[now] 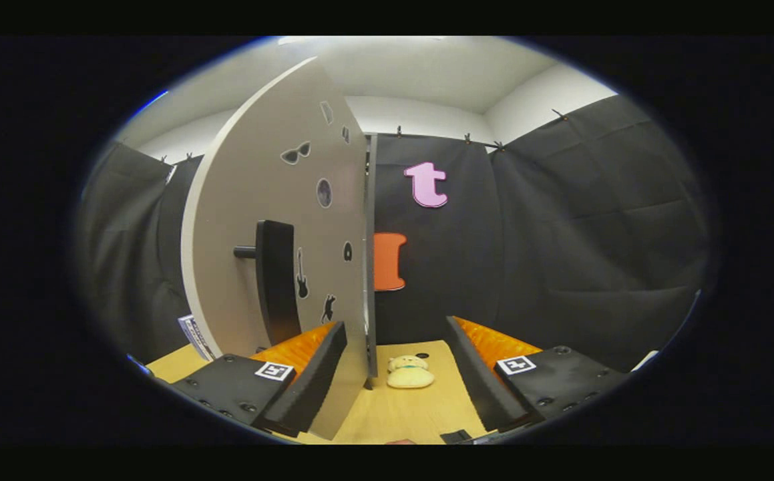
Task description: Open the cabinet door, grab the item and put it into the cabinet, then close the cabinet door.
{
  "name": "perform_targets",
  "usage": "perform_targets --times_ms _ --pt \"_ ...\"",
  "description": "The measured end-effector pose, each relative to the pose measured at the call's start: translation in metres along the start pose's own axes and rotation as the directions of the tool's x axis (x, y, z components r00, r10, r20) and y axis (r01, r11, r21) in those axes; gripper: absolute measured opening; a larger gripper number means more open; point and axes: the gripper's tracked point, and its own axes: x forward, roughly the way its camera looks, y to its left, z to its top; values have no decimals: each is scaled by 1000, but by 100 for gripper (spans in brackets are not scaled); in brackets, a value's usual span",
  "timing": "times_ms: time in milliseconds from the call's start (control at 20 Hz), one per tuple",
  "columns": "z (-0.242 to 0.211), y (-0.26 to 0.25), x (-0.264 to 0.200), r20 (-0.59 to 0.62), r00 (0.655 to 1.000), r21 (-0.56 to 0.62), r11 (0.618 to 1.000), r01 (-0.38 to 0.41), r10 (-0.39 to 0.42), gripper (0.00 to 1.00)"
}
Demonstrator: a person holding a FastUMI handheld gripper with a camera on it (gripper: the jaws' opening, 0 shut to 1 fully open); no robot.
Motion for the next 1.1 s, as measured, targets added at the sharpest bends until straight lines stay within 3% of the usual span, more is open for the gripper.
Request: perform_targets --times_ms 550,850,1100 --pt "-14 91 25 -16 995 14 995 -95 96 98" --pt "-26 134 37 -48 981 105 978 -182 188 98" --pt "-26 159 38 -49 970 91 968 -234 239 98"
